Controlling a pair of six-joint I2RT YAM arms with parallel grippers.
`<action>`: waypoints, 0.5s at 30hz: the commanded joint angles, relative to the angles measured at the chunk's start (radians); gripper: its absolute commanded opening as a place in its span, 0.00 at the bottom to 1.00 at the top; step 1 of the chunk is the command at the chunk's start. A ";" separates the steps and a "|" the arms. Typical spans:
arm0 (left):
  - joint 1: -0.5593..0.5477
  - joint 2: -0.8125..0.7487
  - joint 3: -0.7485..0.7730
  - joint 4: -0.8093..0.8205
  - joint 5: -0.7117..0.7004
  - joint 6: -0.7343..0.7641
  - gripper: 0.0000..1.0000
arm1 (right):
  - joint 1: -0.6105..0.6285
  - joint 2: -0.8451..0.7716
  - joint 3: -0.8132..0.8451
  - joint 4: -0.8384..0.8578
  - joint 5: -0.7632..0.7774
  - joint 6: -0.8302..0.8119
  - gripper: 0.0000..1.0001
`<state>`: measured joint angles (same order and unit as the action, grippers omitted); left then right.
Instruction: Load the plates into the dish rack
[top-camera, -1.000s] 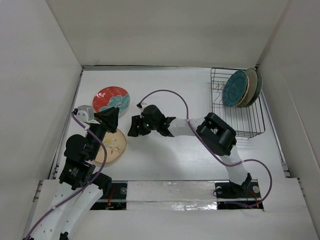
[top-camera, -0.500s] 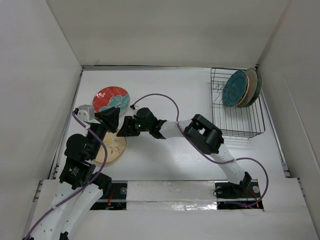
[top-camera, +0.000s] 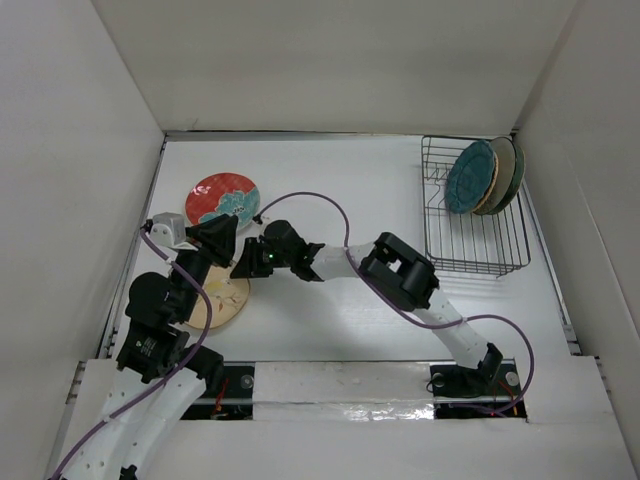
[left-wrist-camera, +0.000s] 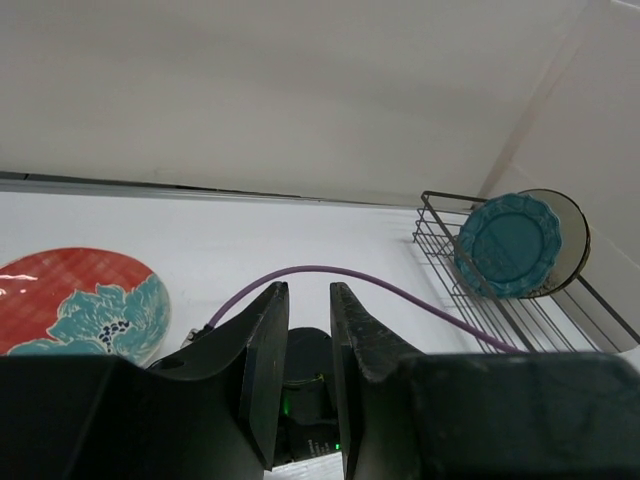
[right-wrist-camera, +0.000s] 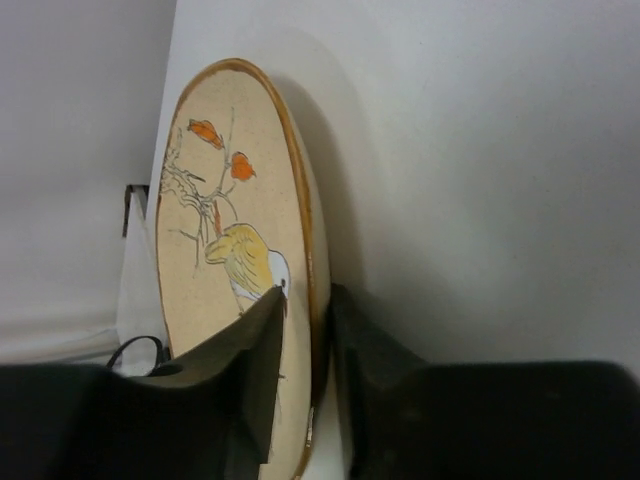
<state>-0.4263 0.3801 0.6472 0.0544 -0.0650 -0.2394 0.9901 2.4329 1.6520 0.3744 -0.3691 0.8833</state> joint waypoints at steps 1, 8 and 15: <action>-0.006 -0.021 0.003 0.030 -0.015 0.018 0.21 | 0.021 0.017 -0.018 -0.005 0.001 0.020 0.27; -0.006 -0.038 0.000 0.033 -0.015 0.018 0.21 | -0.021 -0.099 -0.150 0.107 -0.059 0.037 0.00; -0.006 -0.076 -0.009 0.051 -0.002 0.008 0.21 | -0.142 -0.363 -0.293 0.279 -0.128 0.094 0.00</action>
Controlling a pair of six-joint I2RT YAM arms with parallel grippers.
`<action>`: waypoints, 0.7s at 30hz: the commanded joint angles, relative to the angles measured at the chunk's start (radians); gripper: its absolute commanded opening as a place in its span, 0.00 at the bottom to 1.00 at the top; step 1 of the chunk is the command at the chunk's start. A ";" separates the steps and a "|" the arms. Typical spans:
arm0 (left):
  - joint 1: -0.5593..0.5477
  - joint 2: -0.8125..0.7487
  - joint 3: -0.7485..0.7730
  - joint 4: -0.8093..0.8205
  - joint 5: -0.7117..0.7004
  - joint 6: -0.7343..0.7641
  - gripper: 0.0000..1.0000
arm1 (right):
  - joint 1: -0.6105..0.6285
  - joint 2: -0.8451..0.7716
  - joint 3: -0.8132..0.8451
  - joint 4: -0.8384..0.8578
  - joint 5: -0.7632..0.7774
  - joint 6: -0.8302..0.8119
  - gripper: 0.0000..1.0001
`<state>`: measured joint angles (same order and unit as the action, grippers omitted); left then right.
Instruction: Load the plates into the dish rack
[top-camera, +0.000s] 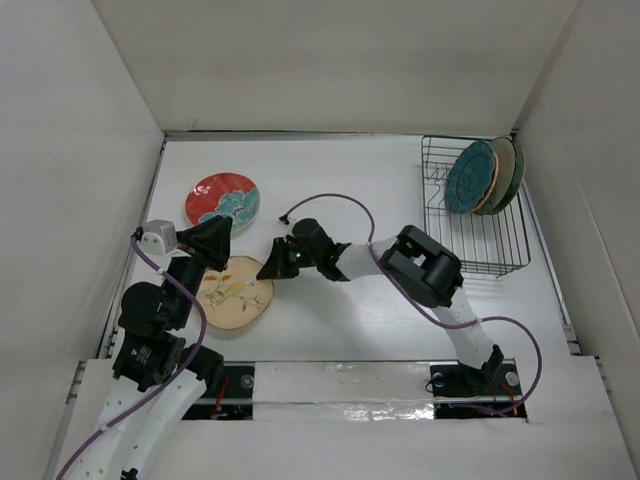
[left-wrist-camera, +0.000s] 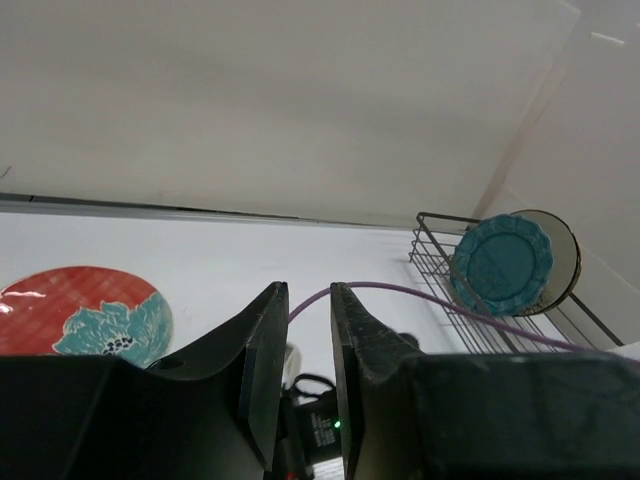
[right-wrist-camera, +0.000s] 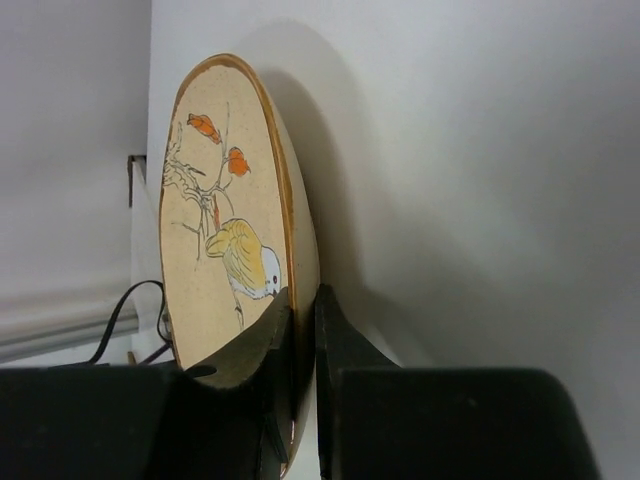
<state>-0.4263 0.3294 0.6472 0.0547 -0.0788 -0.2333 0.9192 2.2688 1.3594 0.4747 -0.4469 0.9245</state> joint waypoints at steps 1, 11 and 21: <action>-0.006 -0.029 -0.008 0.051 0.014 0.003 0.21 | -0.107 -0.234 -0.009 0.174 -0.049 0.039 0.00; -0.006 -0.069 -0.006 0.057 0.046 -0.015 0.22 | -0.468 -0.734 -0.100 -0.187 0.204 -0.301 0.00; -0.006 -0.151 -0.006 0.062 0.057 -0.015 0.25 | -0.769 -0.917 0.073 -0.633 0.870 -0.763 0.00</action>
<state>-0.4263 0.1982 0.6472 0.0639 -0.0387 -0.2413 0.1692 1.3800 1.3338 -0.0986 0.2039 0.3103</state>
